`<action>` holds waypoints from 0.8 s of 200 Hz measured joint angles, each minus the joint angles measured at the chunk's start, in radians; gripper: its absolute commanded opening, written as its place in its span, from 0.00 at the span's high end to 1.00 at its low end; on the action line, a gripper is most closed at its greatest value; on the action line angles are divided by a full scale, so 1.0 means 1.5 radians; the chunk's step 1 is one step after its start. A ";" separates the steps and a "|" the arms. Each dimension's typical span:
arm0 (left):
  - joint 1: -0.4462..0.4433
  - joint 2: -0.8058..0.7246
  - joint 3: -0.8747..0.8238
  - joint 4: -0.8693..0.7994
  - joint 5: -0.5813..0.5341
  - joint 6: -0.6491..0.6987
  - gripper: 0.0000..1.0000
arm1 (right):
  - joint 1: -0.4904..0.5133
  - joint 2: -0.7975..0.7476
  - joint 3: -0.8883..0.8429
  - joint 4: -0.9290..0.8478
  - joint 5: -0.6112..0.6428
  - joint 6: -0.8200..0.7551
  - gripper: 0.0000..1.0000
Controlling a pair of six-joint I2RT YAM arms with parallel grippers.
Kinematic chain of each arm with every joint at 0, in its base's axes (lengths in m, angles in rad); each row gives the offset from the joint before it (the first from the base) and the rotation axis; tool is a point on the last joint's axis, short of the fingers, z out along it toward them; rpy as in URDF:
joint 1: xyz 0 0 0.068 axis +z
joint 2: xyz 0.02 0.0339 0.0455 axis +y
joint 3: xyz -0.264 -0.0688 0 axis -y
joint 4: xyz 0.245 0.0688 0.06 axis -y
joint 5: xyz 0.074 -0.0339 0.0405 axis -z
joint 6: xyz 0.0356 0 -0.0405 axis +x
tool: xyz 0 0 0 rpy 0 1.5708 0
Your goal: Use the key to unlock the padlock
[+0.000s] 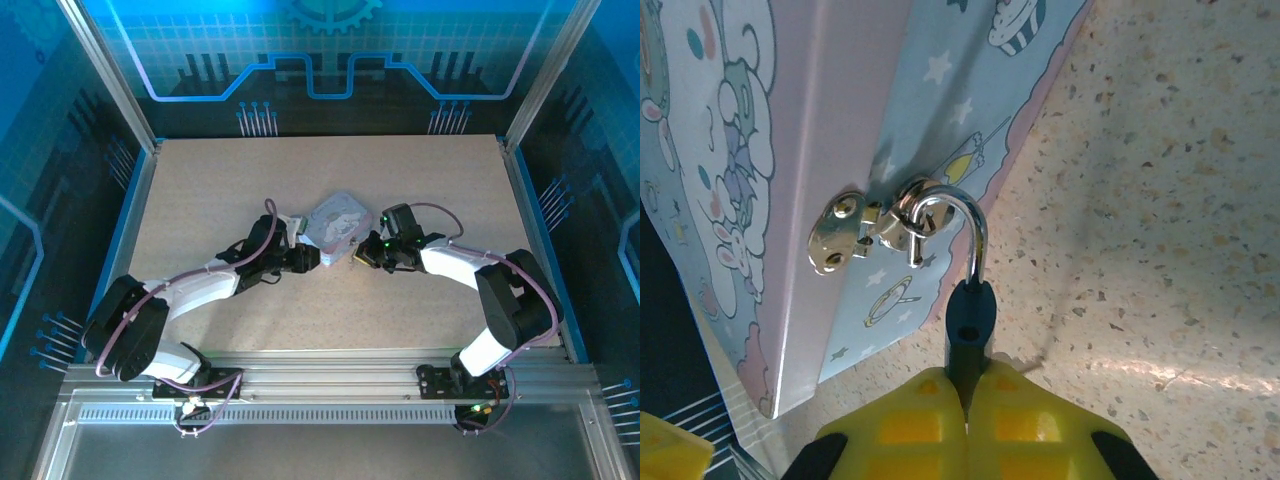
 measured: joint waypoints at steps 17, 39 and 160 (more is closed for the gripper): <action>-0.006 0.000 -0.009 0.009 -0.003 0.001 0.80 | 0.000 -0.001 0.000 0.003 0.006 0.010 1.00; -0.019 0.000 -0.022 0.017 -0.008 0.001 0.81 | 0.001 -0.003 0.000 0.003 0.019 0.021 1.00; -0.077 0.019 -0.037 0.065 -0.033 0.000 0.82 | 0.025 -0.007 -0.001 0.013 0.081 0.069 1.00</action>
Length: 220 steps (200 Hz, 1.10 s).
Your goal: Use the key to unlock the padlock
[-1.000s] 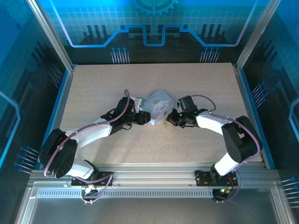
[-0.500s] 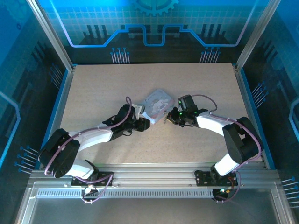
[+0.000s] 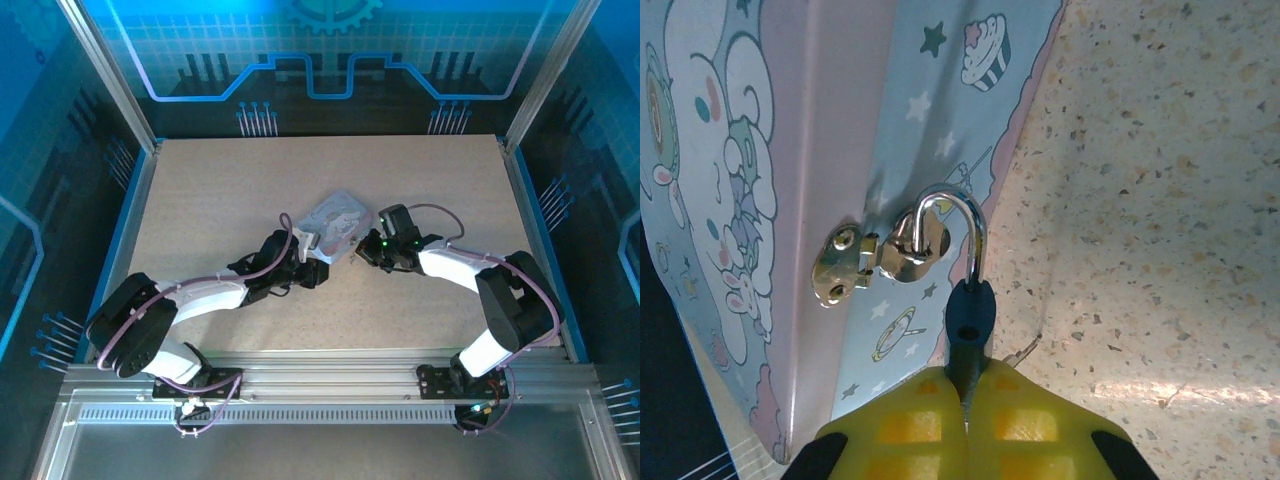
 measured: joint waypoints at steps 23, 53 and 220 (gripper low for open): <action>0.000 0.000 -0.001 0.000 -0.005 0.000 0.82 | 0.009 -0.002 0.000 -0.001 0.014 0.008 1.00; 0.000 0.000 -0.005 -0.001 -0.010 0.000 0.82 | 0.011 -0.004 0.000 0.000 0.026 0.020 1.00; 0.002 -0.047 -0.027 -0.016 -0.025 0.007 0.80 | 0.020 -0.099 0.002 -0.083 0.076 -0.012 1.00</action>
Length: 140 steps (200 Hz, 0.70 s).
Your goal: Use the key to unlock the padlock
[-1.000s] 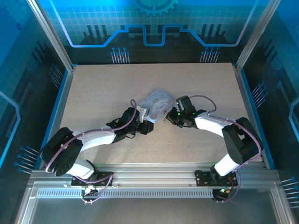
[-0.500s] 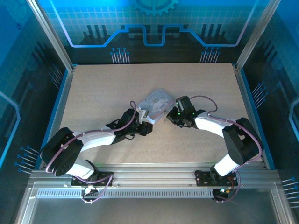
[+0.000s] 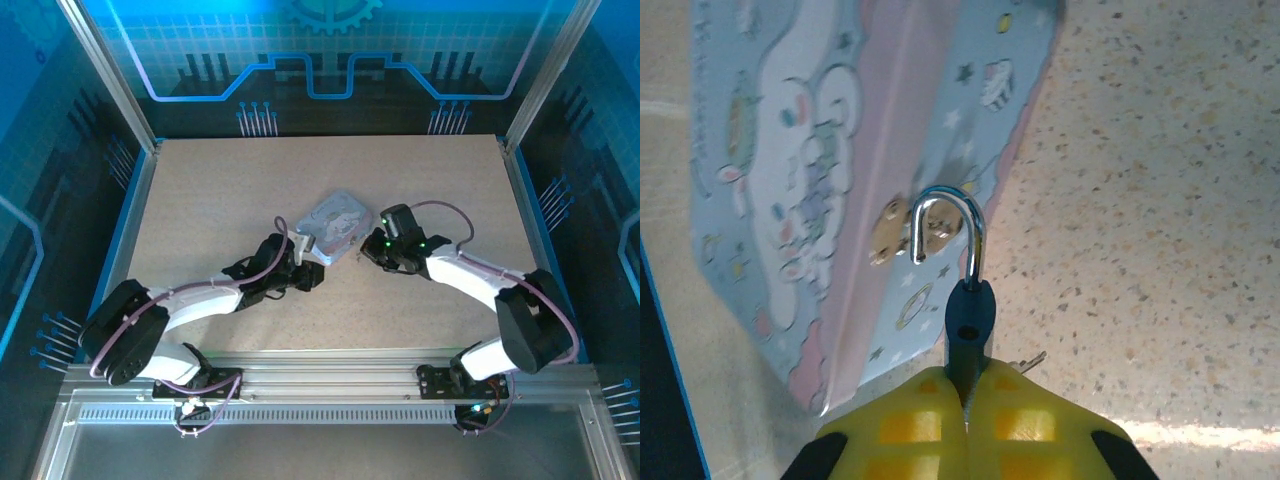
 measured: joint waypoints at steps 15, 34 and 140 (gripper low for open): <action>0.005 -0.024 0.000 -0.011 -0.002 0.006 0.78 | 0.003 -0.030 0.000 -0.018 0.002 -0.031 1.00; 0.020 -0.060 0.000 -0.031 -0.003 0.016 0.75 | 0.003 -0.069 0.000 -0.039 0.002 -0.079 1.00; 0.052 -0.173 0.022 -0.160 0.002 0.036 0.65 | -0.028 -0.161 0.115 -0.236 -0.074 -0.395 1.00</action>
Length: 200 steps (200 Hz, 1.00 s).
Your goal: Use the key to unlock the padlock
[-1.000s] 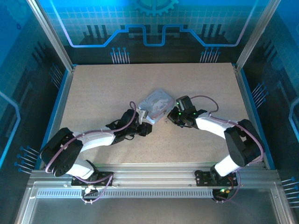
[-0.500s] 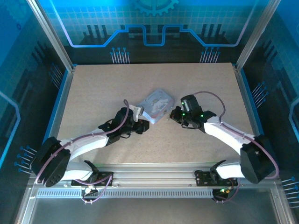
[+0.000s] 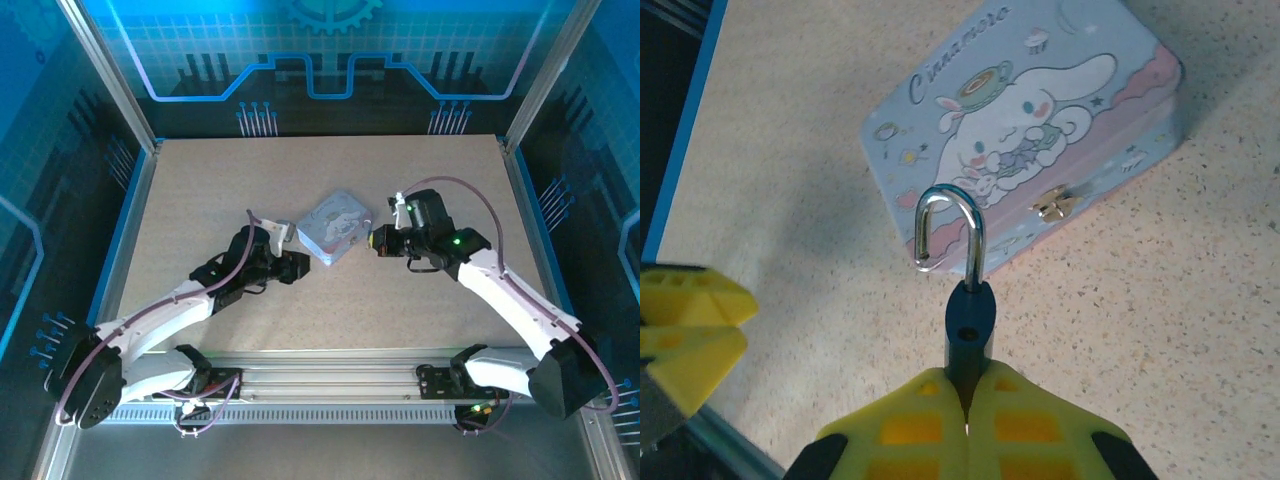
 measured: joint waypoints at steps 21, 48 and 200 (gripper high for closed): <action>0.000 -0.005 0.001 -0.016 0.009 0.000 0.64 | -0.019 0.025 0.037 -0.068 0.000 -0.041 1.00; 0.000 -0.006 0.001 -0.031 0.016 -0.003 0.64 | -0.098 0.086 0.043 -0.139 0.019 -0.056 1.00; -0.155 0.210 0.132 -0.030 0.026 -0.038 0.62 | -0.250 0.320 0.103 -0.248 0.121 -0.247 0.92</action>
